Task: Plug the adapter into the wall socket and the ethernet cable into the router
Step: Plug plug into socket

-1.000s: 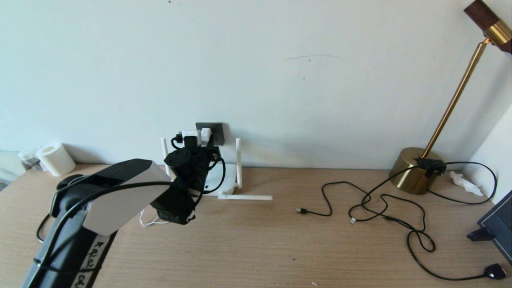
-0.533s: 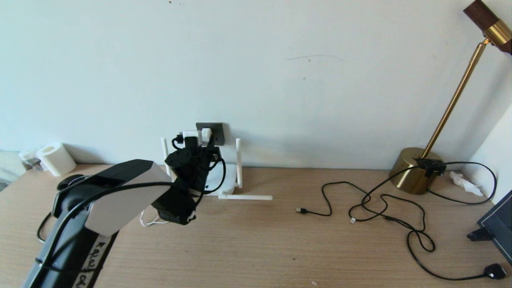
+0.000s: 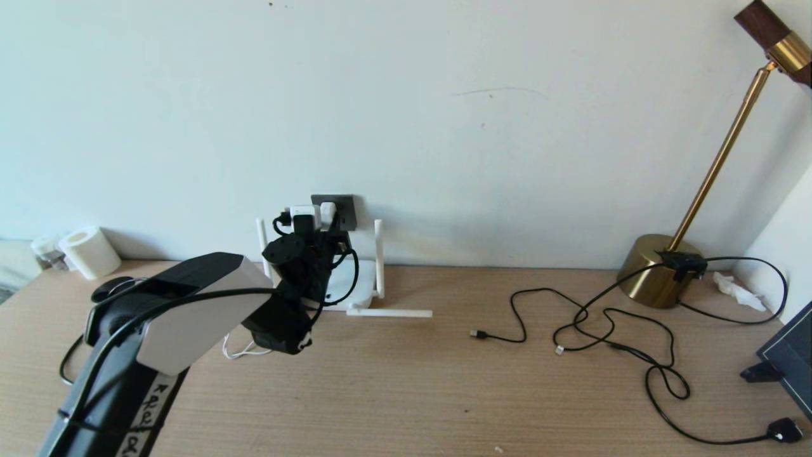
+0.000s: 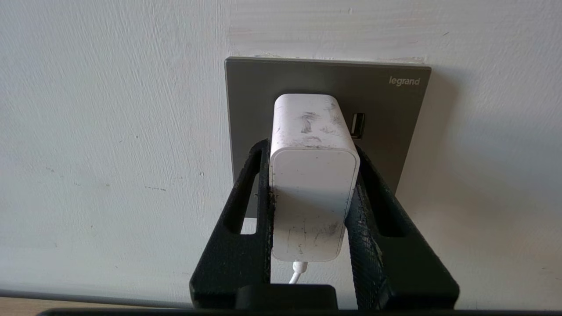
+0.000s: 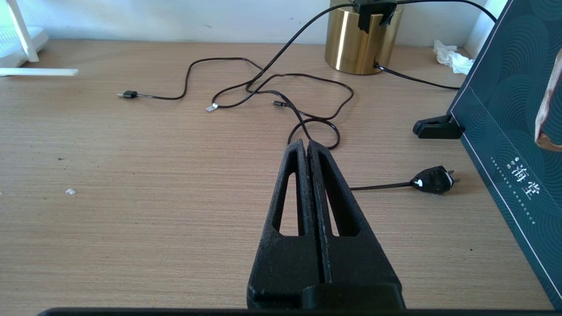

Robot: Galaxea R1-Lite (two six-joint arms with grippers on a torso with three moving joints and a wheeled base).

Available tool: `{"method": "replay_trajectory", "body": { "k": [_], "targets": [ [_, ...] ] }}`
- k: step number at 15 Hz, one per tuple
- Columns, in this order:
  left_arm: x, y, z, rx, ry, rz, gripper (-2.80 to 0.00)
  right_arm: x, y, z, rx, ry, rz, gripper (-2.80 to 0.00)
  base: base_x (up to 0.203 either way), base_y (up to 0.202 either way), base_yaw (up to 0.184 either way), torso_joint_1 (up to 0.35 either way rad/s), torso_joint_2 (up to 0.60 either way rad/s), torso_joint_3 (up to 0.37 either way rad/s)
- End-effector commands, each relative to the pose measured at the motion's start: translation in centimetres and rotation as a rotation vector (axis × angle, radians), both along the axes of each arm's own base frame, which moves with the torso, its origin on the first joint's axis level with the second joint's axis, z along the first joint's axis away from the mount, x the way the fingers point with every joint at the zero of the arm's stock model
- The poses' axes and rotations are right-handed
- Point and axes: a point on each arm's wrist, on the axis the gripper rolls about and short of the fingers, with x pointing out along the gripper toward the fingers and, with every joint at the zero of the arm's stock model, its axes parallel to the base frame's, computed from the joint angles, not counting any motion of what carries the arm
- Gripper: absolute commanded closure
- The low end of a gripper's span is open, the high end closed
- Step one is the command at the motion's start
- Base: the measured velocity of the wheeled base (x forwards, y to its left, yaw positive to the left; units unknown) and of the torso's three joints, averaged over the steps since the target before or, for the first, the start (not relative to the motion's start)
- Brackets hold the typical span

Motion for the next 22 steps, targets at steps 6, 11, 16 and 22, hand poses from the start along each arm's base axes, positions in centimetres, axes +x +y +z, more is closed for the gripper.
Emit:
{"method": "replay_trajectory", "body": {
  "k": [6, 11, 16, 22],
  "targets": [
    [0.0, 0.02, -0.11, -0.002, -0.005, 0.002, 0.0, 0.01, 0.0, 0.01, 0.0, 0.001, 0.0, 0.0, 0.0, 0.0, 0.0, 0.0, 0.0, 0.0],
    [0.26, -0.05, -0.41, 0.004, 0.003, 0.005, 0.0, 0.01, 0.0, 0.0, 0.0, 0.002, 0.0, 0.0, 0.0, 0.0, 0.0, 0.0, 0.0, 0.0],
    [0.53, -0.03, -0.32, 0.005, 0.01, 0.018, 0.0, 0.01, 0.0, 0.01, 0.0, 0.001, 0.0, 0.0, 0.0, 0.0, 0.0, 0.0, 0.0, 0.0],
    [0.55, -0.06, -0.3, 0.007, 0.012, 0.019, 0.0, 0.0, 0.0, 0.01, 0.0, -0.001, 0.0, 0.0, 0.0, 0.0, 0.0, 0.0, 0.0, 0.0]
  ]
}}
